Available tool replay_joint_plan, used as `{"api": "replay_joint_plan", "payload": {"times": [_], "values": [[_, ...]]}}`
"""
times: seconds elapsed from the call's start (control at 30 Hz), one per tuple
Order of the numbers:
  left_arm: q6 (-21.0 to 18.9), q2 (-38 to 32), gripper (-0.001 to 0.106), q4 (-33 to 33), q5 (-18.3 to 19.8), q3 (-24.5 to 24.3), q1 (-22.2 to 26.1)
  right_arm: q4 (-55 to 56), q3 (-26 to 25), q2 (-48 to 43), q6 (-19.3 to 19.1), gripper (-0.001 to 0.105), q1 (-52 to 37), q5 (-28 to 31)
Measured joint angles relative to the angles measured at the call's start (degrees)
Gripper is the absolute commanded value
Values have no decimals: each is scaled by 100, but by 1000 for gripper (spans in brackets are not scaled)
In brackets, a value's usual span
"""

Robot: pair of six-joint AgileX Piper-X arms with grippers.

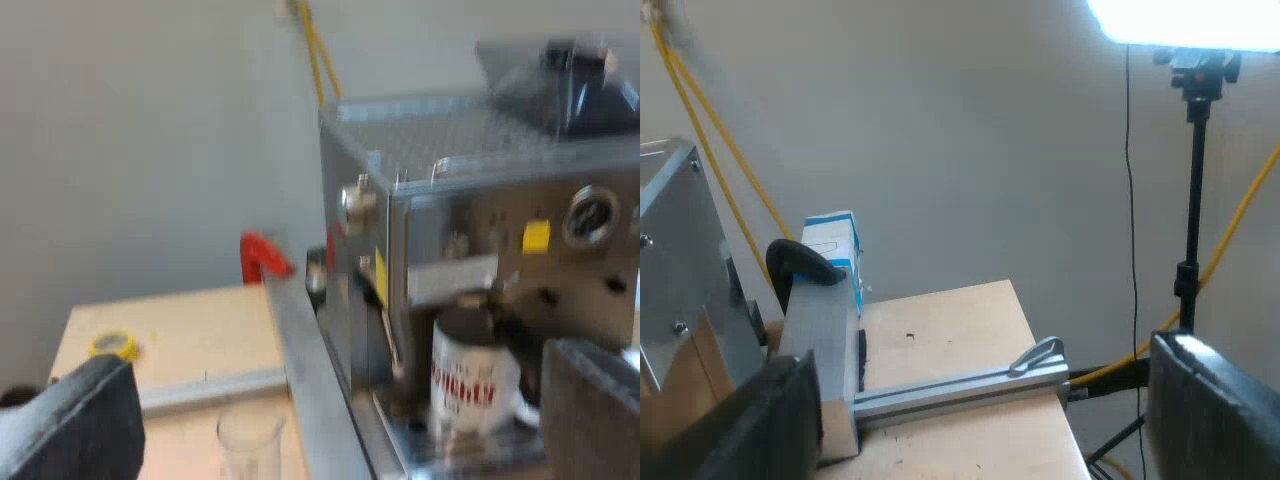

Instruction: Place mug into machine

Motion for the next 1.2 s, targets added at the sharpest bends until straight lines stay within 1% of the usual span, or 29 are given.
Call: {"api": "replay_joint_plan", "payload": {"times": [0.07,0.13,0.2,0.27,0.3,0.33,0.37,0.43,0.47,0.5,0.53,0.57,0.6,0.63,0.7,0.73,0.77,0.87,0.97,1.03,1.2], "values": [[89,9,81,268,-90,-38,31,218,-34,-8,0,69,0,-15],[102,9,81,349,-160,-6,31,376,-24,6,0,69,0,-25],[116,9,81,283,-204,111,31,378,60,6,0,69,0,-108],[127,9,81,97,-215,307,31,362,337,6,0,69,0,-266],[127,9,81,72,-215,358,31,354,393,6,0,69,0,-297],[127,9,81,-25,-215,467,31,334,575,6,0,69,0,-362],[127,9,81,-219,-215,688,31,286,735,6,0,69,0,-420],[127,9,81,-317,-215,760,31,131,1046,6,0,69,0,-504],[127,9,81,-522,-215,1043,31,115,1078,6,0,69,0,-504],[127,9,81,-677,-215,1239,43,6,1285,21,0,69,0,-575],[127,19,81,-911,-221,1589,41,-161,1564,19,0,69,0,-633],[127,20,81,-1041,-221,1835,41,-265,1810,19,0,69,0,-694],[127,20,81,-1052,-221,1899,41,-310,1933,19,0,69,0,-694],[127,20,81,-1186,-221,2129,41,-387,2177,19,0,69,0,-752],[127,38,81,-1256,-228,2372,41,-433,2359,30,0,69,0,-760],[127,35,81,-1276,-228,2516,41,-475,2708,26,-80,69,0,-758],[127,35,81,-1296,-228,2715,41,-513,2877,26,-119,69,0,-758],[127,35,81,-1298,-160,3076,41,-543,3313,26,-171,69,0,-758],[127,35,81,-1359,-59,3350,46,-597,3569,33,-185,69,0,-763],[127,41,81,-1452,4,3441,46,-684,3631,33,-207,69,0,-763],[127,41,81,-1568,20,3454,46,-797,3636,33,-206,69,0,-763]]}}
